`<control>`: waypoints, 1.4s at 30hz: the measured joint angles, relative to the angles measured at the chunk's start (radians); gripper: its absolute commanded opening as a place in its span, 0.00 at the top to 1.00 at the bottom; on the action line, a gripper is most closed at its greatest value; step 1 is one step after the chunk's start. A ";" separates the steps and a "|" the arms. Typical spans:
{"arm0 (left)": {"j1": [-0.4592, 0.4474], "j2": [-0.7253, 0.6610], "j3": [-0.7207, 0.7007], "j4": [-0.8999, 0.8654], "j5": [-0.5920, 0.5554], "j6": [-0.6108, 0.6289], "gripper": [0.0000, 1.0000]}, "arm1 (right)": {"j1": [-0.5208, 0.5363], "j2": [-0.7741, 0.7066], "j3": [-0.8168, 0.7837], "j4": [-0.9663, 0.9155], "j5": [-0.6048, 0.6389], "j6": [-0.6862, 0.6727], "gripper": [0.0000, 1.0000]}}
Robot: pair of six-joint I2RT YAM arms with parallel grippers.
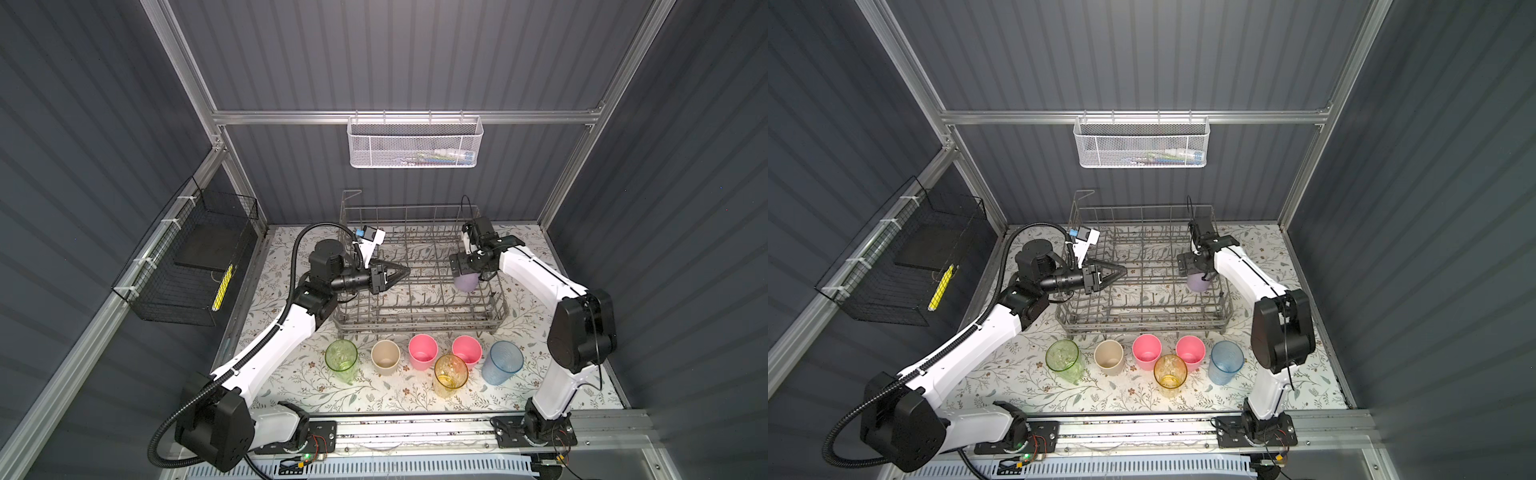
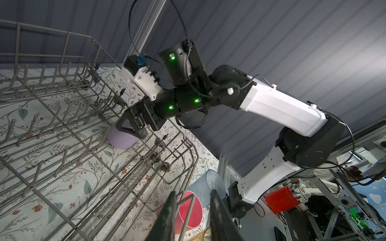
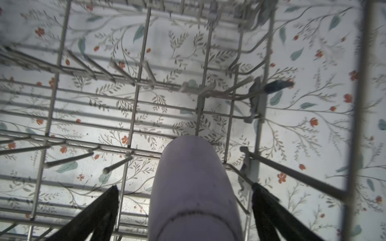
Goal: Load cups into a dish rack
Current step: Place the cup upside down at the dish rack, then pick up the cup from the bottom-right of the table.
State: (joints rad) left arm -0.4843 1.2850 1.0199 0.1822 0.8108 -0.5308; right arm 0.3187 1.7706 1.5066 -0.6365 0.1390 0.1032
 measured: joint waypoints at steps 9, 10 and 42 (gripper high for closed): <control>0.000 0.002 0.000 0.024 -0.033 -0.016 0.68 | -0.001 -0.184 -0.048 0.068 0.077 0.005 0.01; 0.000 0.003 0.000 0.027 -0.035 -0.017 0.68 | -0.001 -0.210 -0.062 0.072 0.083 0.005 0.01; 0.026 0.182 0.096 0.044 -0.207 -0.072 0.40 | 0.323 -0.916 -0.498 -0.389 0.018 0.388 0.29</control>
State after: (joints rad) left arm -0.4587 1.4670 1.1156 0.2260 0.6041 -0.6033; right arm 0.6422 0.8547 1.0088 -1.0252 0.1574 0.4908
